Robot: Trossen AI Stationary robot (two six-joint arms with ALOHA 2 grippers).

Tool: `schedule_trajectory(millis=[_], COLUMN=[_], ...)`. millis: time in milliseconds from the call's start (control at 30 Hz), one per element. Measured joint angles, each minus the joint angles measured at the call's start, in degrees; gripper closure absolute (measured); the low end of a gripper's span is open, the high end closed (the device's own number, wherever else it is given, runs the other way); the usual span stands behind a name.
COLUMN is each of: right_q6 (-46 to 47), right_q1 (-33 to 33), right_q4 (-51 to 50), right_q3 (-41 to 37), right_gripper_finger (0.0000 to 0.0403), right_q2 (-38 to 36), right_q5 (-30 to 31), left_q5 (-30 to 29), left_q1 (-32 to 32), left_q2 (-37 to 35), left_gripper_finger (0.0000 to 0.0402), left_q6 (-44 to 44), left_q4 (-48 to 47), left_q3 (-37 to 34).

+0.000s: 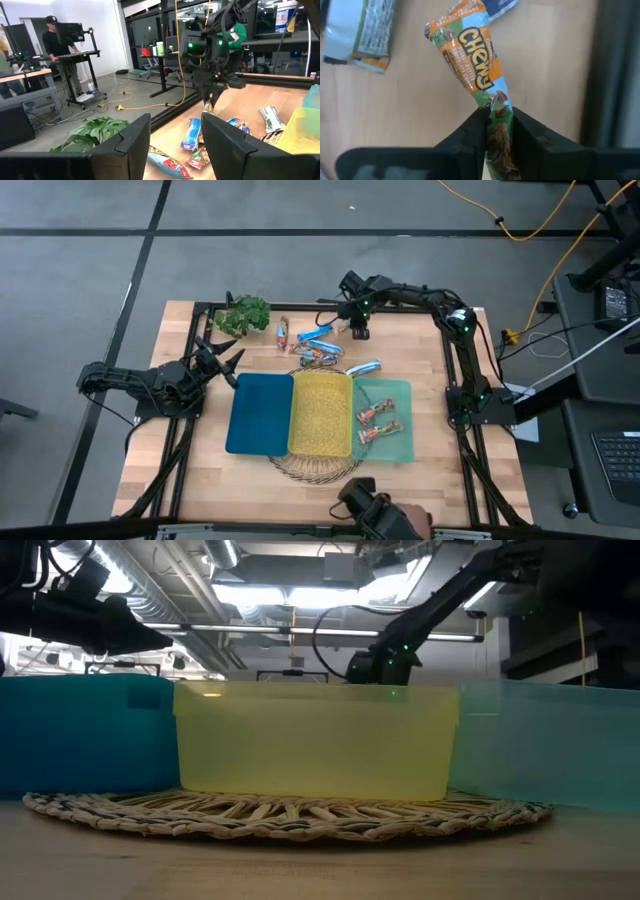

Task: Pick and place Granola Bars by type
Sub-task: Put the yellow granola bar into the yellow bin

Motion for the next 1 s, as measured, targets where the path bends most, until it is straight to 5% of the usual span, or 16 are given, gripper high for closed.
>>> schedule_trajectory(millis=[567,1000], right_q6=[6.3,9.7], right_q1=[0.0,3.6], right_q4=[-20.2,-33.9], right_q3=[19.5,26.9], right_gripper_finger=[0.0322,0.0322], right_q2=[-0.1,-0.1], right_q5=[-0.1,-7.7], left_q5=[0.0,0.0], left_q1=[0.0,0.0], left_q2=[0.0,0.0], left_gripper_finger=[0.0233,0.0233], left_q6=[0.0,0.0], left_q4=[0.0,0.0], left_q3=[0.0,0.0])
